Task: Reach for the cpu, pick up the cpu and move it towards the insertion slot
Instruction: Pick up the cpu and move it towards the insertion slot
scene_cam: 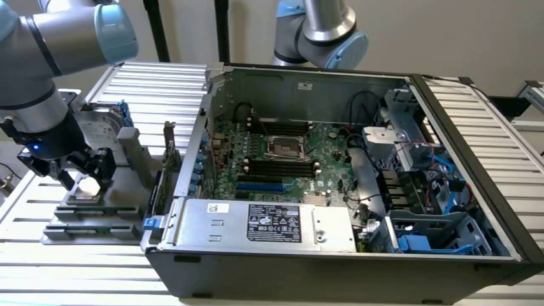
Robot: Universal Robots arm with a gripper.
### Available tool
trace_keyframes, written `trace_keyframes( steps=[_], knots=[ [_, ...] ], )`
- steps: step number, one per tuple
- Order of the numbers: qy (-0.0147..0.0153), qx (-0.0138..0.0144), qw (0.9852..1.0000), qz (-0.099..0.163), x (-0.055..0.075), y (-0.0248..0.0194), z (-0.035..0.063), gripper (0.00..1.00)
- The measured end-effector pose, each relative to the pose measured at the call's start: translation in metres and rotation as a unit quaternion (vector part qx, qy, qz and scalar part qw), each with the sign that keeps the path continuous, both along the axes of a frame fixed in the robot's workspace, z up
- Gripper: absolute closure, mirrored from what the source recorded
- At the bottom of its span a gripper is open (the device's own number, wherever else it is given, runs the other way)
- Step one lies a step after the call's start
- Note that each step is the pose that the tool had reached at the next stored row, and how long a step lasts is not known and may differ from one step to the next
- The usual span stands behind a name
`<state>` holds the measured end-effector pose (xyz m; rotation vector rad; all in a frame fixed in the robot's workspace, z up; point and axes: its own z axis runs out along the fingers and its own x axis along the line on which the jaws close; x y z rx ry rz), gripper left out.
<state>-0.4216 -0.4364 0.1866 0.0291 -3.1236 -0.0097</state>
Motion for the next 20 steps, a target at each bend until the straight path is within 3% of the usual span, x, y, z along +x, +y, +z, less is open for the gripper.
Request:
trace_keyframes(
  steps=[12,14,15,20],
  knots=[
    [0.0000,-0.0007,1.0000,0.002,-0.0006,0.0002,-0.0015,0.29],
    [-0.0001,-0.0009,1.0000,0.002,-0.0005,0.0004,-0.0016,0.31],
    [-0.0001,-0.0010,1.0000,0.002,-0.0005,0.0004,-0.0016,0.38],
    [0.0000,-0.0012,1.0000,0.002,-0.0005,0.0005,-0.0014,0.40]
  ],
)
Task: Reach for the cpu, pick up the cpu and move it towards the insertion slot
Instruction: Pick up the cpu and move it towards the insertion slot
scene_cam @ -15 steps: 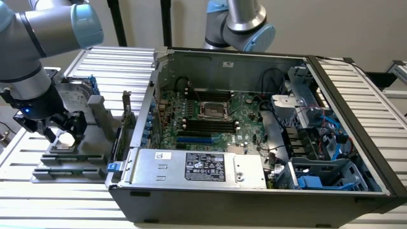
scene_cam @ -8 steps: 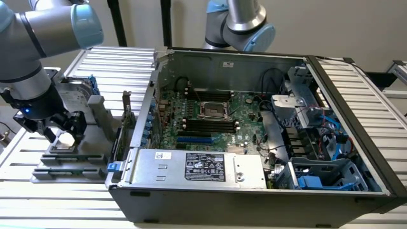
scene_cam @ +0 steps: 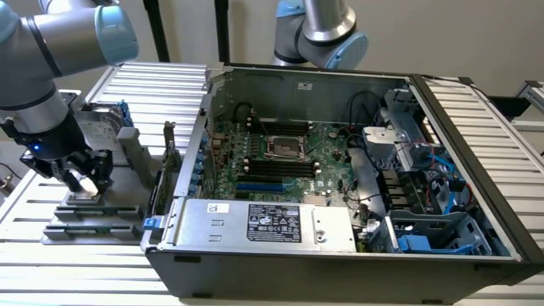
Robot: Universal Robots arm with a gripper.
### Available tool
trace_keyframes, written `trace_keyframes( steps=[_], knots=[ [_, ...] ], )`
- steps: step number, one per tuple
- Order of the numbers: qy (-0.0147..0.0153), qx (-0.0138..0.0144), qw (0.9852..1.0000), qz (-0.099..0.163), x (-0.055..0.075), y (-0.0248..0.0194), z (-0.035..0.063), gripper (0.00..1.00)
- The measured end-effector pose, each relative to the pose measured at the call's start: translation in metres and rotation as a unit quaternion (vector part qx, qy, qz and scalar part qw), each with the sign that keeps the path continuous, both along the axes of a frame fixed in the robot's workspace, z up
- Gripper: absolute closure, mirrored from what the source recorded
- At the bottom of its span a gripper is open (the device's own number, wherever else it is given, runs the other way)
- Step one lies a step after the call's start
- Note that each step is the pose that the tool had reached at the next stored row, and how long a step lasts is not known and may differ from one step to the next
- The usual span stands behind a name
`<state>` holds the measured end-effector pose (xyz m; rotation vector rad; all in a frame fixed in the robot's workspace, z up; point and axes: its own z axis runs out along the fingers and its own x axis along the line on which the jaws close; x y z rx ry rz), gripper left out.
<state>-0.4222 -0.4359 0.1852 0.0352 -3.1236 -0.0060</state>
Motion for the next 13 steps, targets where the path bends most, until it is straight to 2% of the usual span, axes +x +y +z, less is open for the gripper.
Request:
trace_keyframes(
  steps=[1,13],
  knots=[
    [0.0000,0.0000,1.0000,0.000,0.0000,0.0000,0.0000,0.45],
    [0.0001,0.0000,1.0000,0.000,-0.0001,0.0000,0.0028,0.45]
  ],
)
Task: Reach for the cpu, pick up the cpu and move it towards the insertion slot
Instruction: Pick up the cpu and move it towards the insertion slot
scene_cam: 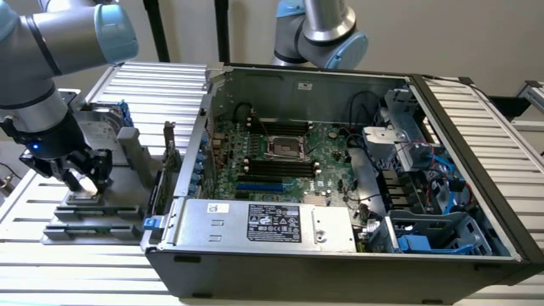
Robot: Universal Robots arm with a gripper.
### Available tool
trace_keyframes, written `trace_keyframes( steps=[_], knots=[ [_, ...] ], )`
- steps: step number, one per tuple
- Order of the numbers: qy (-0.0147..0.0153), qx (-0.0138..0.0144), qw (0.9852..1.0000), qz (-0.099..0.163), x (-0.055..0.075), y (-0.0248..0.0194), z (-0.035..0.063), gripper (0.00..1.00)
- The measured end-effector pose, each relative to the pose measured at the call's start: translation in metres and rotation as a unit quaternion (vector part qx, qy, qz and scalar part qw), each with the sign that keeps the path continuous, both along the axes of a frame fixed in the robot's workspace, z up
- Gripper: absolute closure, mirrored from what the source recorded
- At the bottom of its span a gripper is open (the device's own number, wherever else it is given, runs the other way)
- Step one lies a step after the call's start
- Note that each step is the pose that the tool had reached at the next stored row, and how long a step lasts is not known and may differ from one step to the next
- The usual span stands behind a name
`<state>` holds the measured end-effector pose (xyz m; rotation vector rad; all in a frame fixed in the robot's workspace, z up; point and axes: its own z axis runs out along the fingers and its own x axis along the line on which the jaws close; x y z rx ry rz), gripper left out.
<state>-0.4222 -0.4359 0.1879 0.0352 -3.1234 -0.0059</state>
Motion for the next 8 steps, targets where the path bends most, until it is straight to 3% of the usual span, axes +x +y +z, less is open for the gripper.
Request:
trace_keyframes(
  steps=[3,8],
  knots=[
    [-0.0001,0.0000,1.0000,0.000,0.000,0.0000,0.0075,0.45],
    [-0.0001,0.0001,1.0000,0.000,0.000,0.0000,0.0287,0.45]
  ],
)
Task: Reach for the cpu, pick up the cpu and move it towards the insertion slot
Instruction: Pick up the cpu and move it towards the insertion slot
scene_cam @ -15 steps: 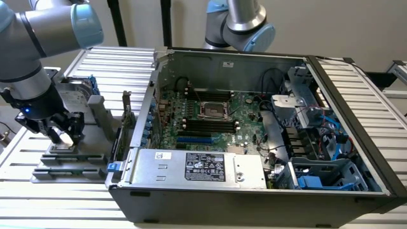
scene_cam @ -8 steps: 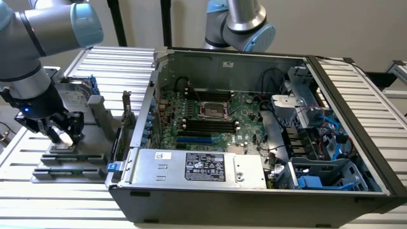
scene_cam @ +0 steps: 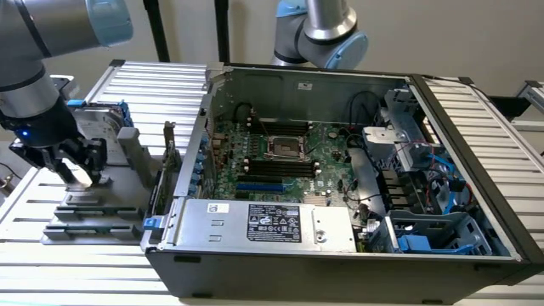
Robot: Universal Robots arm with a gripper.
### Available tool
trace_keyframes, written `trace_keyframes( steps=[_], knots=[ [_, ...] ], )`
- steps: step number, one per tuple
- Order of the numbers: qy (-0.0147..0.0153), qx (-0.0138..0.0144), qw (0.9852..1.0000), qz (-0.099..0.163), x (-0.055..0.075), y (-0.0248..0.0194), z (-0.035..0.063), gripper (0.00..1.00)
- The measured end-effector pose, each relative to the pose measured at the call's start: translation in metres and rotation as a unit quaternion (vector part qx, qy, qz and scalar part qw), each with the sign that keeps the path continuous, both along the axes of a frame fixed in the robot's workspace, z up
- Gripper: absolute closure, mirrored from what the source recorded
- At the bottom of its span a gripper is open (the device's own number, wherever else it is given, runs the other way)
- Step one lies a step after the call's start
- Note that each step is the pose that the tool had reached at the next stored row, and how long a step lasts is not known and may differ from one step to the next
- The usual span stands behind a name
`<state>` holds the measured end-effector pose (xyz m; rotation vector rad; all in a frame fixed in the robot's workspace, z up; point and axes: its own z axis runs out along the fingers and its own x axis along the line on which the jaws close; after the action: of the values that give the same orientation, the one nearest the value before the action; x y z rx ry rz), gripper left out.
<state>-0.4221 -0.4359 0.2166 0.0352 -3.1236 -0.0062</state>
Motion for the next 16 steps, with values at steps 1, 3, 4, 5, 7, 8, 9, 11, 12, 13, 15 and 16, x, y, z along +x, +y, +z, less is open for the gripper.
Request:
trace_keyframes(
  steps=[1,3,4,5,7,8,9,11,12,13,15,16],
  knots=[
    [0.0001,0.0000,1.0000,0.000,0.000,0.0000,0.0046,0.45],
    [0.0001,0.0000,1.0000,0.000,0.000,0.0000,0.0137,0.45],
    [0.0002,0.0000,1.0000,0.000,0.001,0.0000,0.0182,0.45],
    [0.0001,0.0000,1.0000,0.000,0.001,0.0000,0.0226,0.45],
    [0.0002,-0.0001,1.0000,0.000,0.002,0.0000,0.0320,0.45],
    [0.0001,0.0000,1.0000,0.000,0.003,0.0000,0.0365,0.45],
    [0.0001,0.0000,1.0000,0.000,0.003,0.0000,0.0410,0.45],
    [0.0001,0.0000,1.0000,0.000,0.004,0.0000,0.0500,0.45],
    [0.0001,0.0000,1.0000,0.000,0.005,0.0000,0.0545,0.45],
    [0.0002,-0.0001,1.0000,0.000,0.006,0.0000,0.0595,0.45],
    [0.0001,0.0000,1.0000,0.000,0.007,0.0000,0.0684,0.45],
    [0.0001,0.0000,1.0000,0.000,0.008,0.0000,0.0729,0.45]
  ],
)
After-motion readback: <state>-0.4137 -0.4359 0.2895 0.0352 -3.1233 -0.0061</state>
